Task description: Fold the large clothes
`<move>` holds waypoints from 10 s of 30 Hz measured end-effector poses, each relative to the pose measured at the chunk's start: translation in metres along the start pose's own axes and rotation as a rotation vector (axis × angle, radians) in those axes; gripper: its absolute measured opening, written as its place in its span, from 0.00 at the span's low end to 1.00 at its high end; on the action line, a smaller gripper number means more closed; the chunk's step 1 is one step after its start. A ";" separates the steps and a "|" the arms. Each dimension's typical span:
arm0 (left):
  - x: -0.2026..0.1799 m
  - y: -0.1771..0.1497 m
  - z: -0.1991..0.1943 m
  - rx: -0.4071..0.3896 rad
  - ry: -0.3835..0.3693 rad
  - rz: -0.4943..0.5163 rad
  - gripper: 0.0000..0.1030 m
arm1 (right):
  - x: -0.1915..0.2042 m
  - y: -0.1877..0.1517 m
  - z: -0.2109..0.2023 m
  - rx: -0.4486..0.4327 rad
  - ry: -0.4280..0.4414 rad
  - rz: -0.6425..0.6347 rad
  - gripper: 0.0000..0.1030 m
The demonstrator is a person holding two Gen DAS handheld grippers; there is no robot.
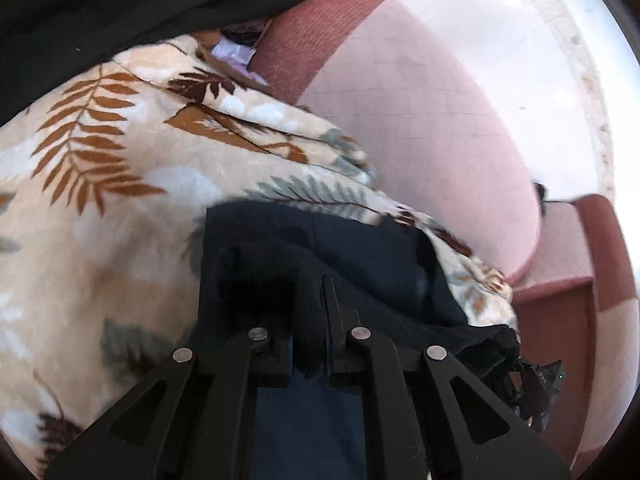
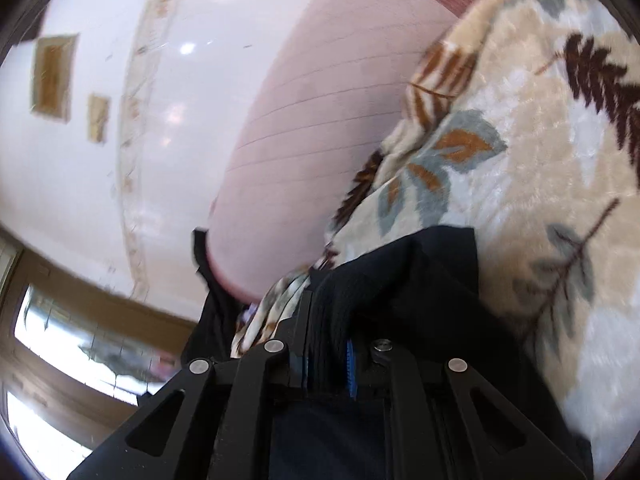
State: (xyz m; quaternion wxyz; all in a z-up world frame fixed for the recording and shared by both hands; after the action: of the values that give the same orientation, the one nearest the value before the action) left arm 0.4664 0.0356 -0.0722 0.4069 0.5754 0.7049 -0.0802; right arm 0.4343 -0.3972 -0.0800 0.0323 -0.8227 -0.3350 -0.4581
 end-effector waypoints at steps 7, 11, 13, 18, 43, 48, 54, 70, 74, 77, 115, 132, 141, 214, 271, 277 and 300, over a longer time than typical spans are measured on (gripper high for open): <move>0.036 0.036 -0.005 -0.074 -0.037 -0.130 0.11 | -0.029 0.021 0.009 -0.007 0.003 0.154 0.32; 0.044 0.038 -0.027 -0.055 -0.050 -0.093 0.28 | -0.037 0.031 -0.021 -0.099 -0.080 0.063 0.47; 0.049 0.026 -0.027 -0.016 -0.037 -0.061 0.38 | -0.044 0.028 -0.023 -0.087 -0.179 -0.005 0.50; 0.048 -0.008 -0.002 0.108 -0.080 -0.068 0.38 | -0.050 0.011 -0.003 -0.028 -0.294 -0.070 0.50; 0.009 -0.051 -0.031 -0.020 0.247 0.270 0.12 | -0.055 -0.004 -0.045 -0.089 -0.300 -0.095 0.42; 0.009 -0.102 -0.037 -0.005 0.242 0.286 0.27 | -0.101 -0.051 -0.079 -0.097 -0.468 -0.122 0.47; 0.022 -0.129 -0.033 0.008 0.325 0.253 0.32 | -0.099 -0.067 -0.103 -0.191 -0.301 -0.106 0.03; 0.018 -0.148 -0.029 -0.006 0.409 0.288 0.48 | -0.073 -0.110 -0.134 -0.258 -0.330 -0.093 0.29; 0.021 -0.146 -0.026 -0.002 0.429 0.284 0.53 | -0.096 -0.114 -0.111 -0.207 -0.427 -0.086 0.23; 0.022 -0.146 -0.027 0.000 0.426 0.280 0.54 | -0.093 -0.109 -0.121 -0.239 -0.434 -0.084 0.26; 0.030 -0.145 -0.032 -0.037 0.428 0.264 0.65 | -0.053 -0.140 -0.051 -0.090 -0.469 -0.272 0.35; 0.047 -0.091 -0.049 0.025 0.039 -0.021 0.65 | 0.048 -0.199 -0.011 0.038 -0.115 -0.397 0.34; 0.046 -0.098 -0.010 0.136 -0.140 -0.169 0.76 | 0.049 -0.222 0.012 0.187 -0.071 -0.355 0.25; -0.078 -0.136 -0.010 0.131 0.110 0.241 0.12 | 0.044 -0.230 0.001 0.040 -0.609 -0.911 0.37; -0.103 -0.170 0.023 0.112 0.094 0.162 0.43 | -0.033 -0.109 -0.118 -0.109 -0.294 -0.279 0.64; -0.085 -0.208 0.056 0.205 0.095 0.182 0.43 | 0.014 -0.101 -0.060 -0.018 -0.302 -0.347 0.66; -0.097 -0.192 0.054 0.209 0.035 0.217 0.46 | -0.043 -0.058 -0.062 -0.031 -0.355 -0.402 0.00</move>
State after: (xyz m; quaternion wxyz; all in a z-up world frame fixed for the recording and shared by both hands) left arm 0.3251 -0.1305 -0.1111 0.3387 0.6887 0.6334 -0.0986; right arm 0.3396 -0.3972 -0.0923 -0.1314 -0.8076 -0.4848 -0.3089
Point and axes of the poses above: each gripper's, at about its wrist camera, not at the fingertips, and z roughly the way its jaws point, x to its left, y to its top, the point moved 8 cm from there along z, roughly the way its jaws point, and after that the axes turned 14 degrees about -y, right-handed, at the moved point
